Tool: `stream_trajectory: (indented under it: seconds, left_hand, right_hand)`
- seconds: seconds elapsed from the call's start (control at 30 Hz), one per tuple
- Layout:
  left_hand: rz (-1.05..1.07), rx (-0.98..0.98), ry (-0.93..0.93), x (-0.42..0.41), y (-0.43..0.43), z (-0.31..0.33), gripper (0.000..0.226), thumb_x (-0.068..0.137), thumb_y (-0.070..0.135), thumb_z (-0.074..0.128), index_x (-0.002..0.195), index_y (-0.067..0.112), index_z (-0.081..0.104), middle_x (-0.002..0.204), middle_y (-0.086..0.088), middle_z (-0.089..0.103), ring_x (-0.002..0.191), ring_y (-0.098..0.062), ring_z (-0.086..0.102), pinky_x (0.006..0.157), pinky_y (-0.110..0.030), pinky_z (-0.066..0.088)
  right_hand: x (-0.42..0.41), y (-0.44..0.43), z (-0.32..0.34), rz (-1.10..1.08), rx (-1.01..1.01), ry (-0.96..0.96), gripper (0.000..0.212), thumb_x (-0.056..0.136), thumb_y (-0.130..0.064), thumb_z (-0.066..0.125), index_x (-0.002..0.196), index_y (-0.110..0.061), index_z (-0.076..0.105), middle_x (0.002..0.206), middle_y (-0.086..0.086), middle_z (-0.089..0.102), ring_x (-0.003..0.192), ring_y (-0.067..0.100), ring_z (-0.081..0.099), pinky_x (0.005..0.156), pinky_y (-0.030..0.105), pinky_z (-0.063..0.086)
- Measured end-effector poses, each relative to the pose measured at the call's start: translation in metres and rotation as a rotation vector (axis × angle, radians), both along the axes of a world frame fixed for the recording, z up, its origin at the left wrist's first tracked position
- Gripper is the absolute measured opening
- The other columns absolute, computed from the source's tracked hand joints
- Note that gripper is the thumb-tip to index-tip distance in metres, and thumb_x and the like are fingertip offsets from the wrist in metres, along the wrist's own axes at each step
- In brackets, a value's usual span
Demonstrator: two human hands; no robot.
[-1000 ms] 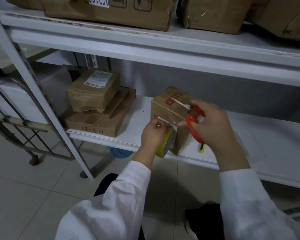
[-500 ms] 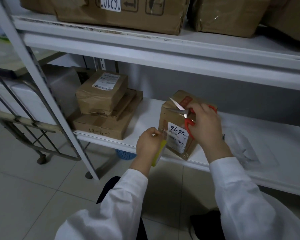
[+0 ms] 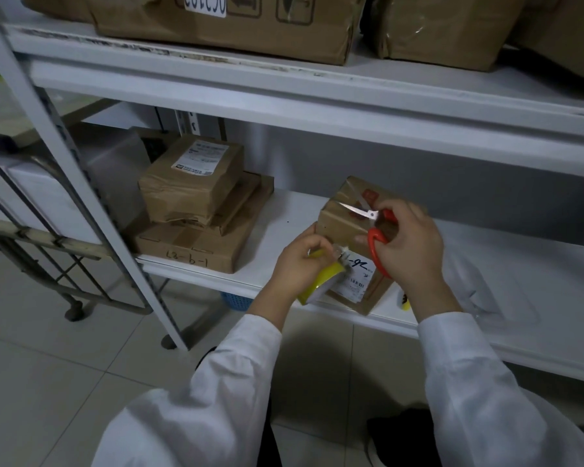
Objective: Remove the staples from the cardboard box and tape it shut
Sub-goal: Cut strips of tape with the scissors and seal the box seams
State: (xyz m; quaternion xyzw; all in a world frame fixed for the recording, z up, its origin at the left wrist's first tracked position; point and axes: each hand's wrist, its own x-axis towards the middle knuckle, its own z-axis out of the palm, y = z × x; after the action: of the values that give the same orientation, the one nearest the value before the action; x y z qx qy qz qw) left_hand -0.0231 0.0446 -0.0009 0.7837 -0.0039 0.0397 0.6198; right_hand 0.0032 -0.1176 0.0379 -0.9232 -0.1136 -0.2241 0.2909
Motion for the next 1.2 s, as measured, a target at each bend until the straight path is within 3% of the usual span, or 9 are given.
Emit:
stream_trajectory:
  seconds: [0.07, 0.13, 0.27, 0.4, 0.6, 0.77, 0.97, 1.07, 1.2]
  left_hand:
    - [-0.009, -0.009, -0.089, -0.004, -0.008, 0.004, 0.028, 0.081, 0.010, 0.069, 0.062, 0.029, 0.058, 0.108, 0.029, 0.055, 0.098, 0.011, 0.053, 0.088, -0.020, 0.040]
    - [0.018, 0.037, -0.183, -0.007, -0.013, 0.010, 0.027, 0.079, 0.009, 0.070, 0.063, 0.029, 0.060, 0.122, 0.031, 0.048, 0.105, 0.013, 0.050, 0.091, -0.016, 0.040]
    - [-0.011, 0.300, -0.231, -0.011, -0.017, 0.029, 0.022, 0.080, 0.020, 0.070, 0.066, 0.033, 0.059, 0.150, 0.016, 0.033, 0.131, -0.006, 0.041, 0.101, -0.026, 0.039]
    - [-0.132, 0.590, -0.084, -0.015, -0.027, 0.015, 0.007, 0.087, 0.028, 0.060, 0.081, 0.027, 0.062, 0.152, 0.019, 0.027, 0.134, -0.014, 0.039, 0.103, -0.036, 0.040]
    - [-0.195, 0.409, -0.052, -0.012, -0.023, -0.017, 0.010, 0.086, 0.022, 0.063, 0.078, 0.027, 0.061, 0.150, 0.022, 0.029, 0.137, -0.006, 0.032, 0.109, -0.032, 0.034]
    - [-0.237, 0.351, -0.115, -0.003, -0.013, -0.031, 0.014, 0.082, 0.019, 0.069, 0.071, 0.027, 0.063, 0.135, 0.032, 0.034, 0.137, -0.005, 0.033, 0.111, -0.028, 0.027]
    - [-0.276, 0.188, -0.044, 0.002, -0.005, -0.020, 0.014, 0.081, 0.006, 0.069, 0.073, 0.018, 0.066, 0.138, 0.006, 0.051, 0.130, -0.007, 0.042, 0.109, -0.021, 0.027]
    - [-0.118, 0.093, -0.066, -0.008, -0.006, -0.018, 0.025, 0.081, 0.008, 0.069, 0.067, 0.028, 0.063, 0.123, 0.005, 0.061, 0.120, -0.010, 0.051, 0.105, -0.028, 0.035]
    - [0.182, -0.029, 0.020, -0.032, -0.018, -0.022, 0.027, 0.083, 0.015, 0.067, 0.065, 0.032, 0.060, 0.087, 0.009, 0.061, 0.091, -0.010, 0.056, 0.084, -0.022, 0.042]
  right_hand:
    - [-0.003, -0.003, -0.003, -0.010, 0.094, -0.001, 0.049, 0.067, -0.035, 0.082, 0.109, -0.020, 0.061, 0.106, -0.004, 0.060, 0.099, 0.016, 0.053, 0.079, 0.024, 0.035]
    - [-0.002, -0.008, -0.007, -0.027, 0.233, 0.027, 0.049, 0.067, -0.028, 0.084, 0.109, -0.020, 0.059, 0.107, -0.004, 0.059, 0.099, 0.015, 0.055, 0.082, 0.026, 0.041]
    - [-0.009, -0.006, -0.029, -0.022, 0.664, 0.126, 0.042, 0.072, -0.008, 0.078, 0.105, -0.021, 0.055, 0.099, -0.001, 0.063, 0.093, 0.015, 0.060, 0.082, 0.025, 0.049]
    - [-0.020, 0.011, -0.065, -0.039, 0.786, 0.215, 0.038, 0.080, 0.009, 0.061, 0.104, -0.018, 0.053, 0.086, -0.013, 0.058, 0.081, 0.005, 0.058, 0.076, 0.015, 0.048]
    - [-0.019, 0.014, -0.080, 0.017, 0.789, 0.270, 0.037, 0.078, 0.006, 0.066, 0.103, -0.018, 0.053, 0.088, -0.013, 0.059, 0.082, 0.002, 0.058, 0.072, 0.007, 0.046]
    - [-0.010, 0.007, -0.066, 0.035, 0.694, 0.203, 0.040, 0.074, -0.004, 0.073, 0.104, -0.024, 0.054, 0.095, -0.019, 0.058, 0.093, 0.002, 0.057, 0.083, 0.009, 0.044]
    - [-0.008, 0.004, -0.061, 0.074, 0.582, 0.214, 0.049, 0.073, -0.002, 0.075, 0.090, -0.042, 0.053, 0.086, -0.020, 0.061, 0.083, -0.001, 0.060, 0.075, 0.009, 0.046]
    - [-0.011, 0.003, -0.061, 0.094, 0.563, 0.224, 0.042, 0.075, -0.001, 0.072, 0.094, -0.035, 0.056, 0.085, -0.018, 0.061, 0.084, 0.011, 0.061, 0.074, 0.011, 0.047]
    - [-0.009, -0.004, -0.048, 0.138, 0.699, 0.360, 0.045, 0.070, -0.006, 0.080, 0.091, -0.037, 0.056, 0.090, -0.008, 0.065, 0.091, 0.014, 0.064, 0.085, 0.027, 0.052]
